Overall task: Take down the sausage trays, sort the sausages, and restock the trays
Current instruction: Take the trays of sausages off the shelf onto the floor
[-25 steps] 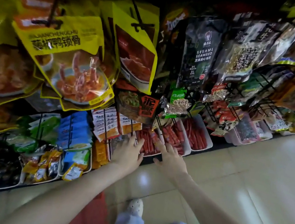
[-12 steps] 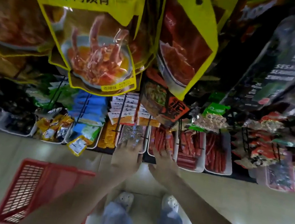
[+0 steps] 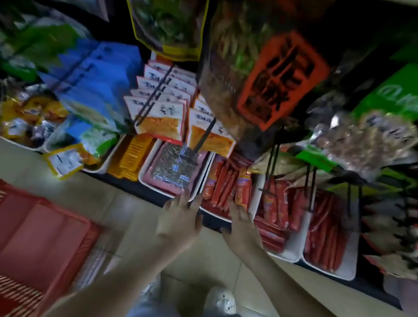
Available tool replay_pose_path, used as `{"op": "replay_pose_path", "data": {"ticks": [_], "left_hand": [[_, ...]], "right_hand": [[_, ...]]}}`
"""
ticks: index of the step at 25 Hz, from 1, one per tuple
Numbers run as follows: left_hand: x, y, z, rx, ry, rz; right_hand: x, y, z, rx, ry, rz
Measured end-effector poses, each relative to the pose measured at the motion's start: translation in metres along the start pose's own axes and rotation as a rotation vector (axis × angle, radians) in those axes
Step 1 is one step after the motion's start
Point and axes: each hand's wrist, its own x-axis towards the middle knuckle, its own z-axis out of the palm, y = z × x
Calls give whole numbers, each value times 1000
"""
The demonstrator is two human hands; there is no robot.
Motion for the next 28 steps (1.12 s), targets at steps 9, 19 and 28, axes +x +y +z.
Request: {"op": "replay_pose_path", "data": {"ticks": [9, 19, 28], "left_hand": [[115, -9, 173, 296, -6, 277], [138, -15, 232, 299, 374, 457], [97, -27, 240, 401, 521, 507]], "right_hand": [[107, 89, 135, -276, 209, -24], [121, 110, 192, -258, 693, -178], [75, 101, 216, 21, 680, -211]]}}
